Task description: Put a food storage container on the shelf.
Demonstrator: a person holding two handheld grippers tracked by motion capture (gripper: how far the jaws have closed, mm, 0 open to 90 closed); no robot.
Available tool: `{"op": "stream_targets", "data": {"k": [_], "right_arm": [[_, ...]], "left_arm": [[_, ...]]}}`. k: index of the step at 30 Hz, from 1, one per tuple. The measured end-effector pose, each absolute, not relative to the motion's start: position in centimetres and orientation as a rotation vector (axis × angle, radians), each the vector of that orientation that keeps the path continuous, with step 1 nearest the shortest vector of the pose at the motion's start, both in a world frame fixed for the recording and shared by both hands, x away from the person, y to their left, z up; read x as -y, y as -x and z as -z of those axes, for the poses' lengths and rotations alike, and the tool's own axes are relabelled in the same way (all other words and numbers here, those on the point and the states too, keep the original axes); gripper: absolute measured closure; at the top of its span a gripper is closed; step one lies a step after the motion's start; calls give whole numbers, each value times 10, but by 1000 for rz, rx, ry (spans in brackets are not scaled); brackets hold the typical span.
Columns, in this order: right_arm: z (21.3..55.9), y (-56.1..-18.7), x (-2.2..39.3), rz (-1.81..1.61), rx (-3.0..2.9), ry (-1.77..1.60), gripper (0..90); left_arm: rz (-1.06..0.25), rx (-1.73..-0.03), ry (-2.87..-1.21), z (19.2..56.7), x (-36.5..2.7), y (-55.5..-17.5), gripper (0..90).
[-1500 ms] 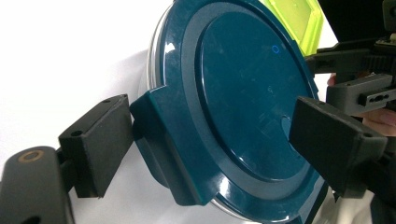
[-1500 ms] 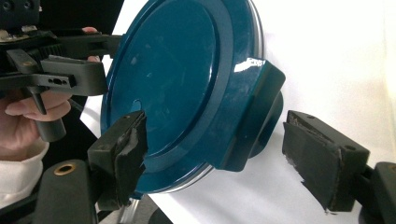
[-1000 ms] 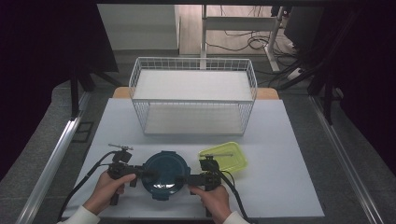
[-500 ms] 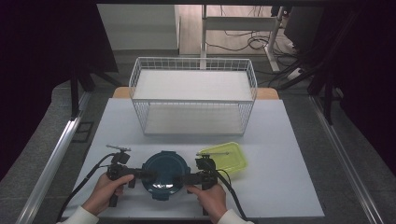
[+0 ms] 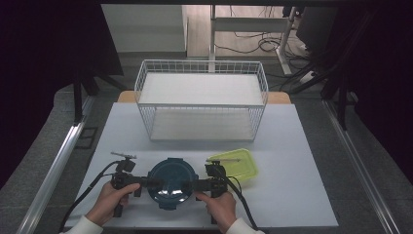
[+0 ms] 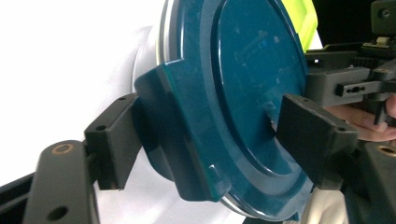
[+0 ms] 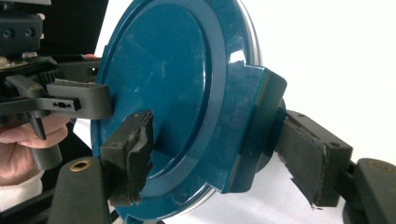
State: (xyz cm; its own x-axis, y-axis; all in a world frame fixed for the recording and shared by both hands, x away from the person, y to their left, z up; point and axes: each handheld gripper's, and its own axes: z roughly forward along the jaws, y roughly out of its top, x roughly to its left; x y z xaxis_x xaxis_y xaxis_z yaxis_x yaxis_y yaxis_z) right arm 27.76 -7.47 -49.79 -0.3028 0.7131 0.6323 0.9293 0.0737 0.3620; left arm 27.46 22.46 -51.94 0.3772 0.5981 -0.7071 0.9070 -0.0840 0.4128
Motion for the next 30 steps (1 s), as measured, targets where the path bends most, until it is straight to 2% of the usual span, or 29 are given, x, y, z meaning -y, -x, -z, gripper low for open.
{"op": "stream_targets", "data": {"k": [3,19,30], "right_arm": [[498,-276,77,1064,2058,1648,304],[492,-267,82,1103,1992,1667,395],[490,-264,82,1125,2012,1639,407]], "left_arm": [[449,-1315,-1773,517,-226,-272,280],[381,-1339,-1758,507,-223,-259,318],[329,-1349,-1752,499,-223,-254,334]]}}
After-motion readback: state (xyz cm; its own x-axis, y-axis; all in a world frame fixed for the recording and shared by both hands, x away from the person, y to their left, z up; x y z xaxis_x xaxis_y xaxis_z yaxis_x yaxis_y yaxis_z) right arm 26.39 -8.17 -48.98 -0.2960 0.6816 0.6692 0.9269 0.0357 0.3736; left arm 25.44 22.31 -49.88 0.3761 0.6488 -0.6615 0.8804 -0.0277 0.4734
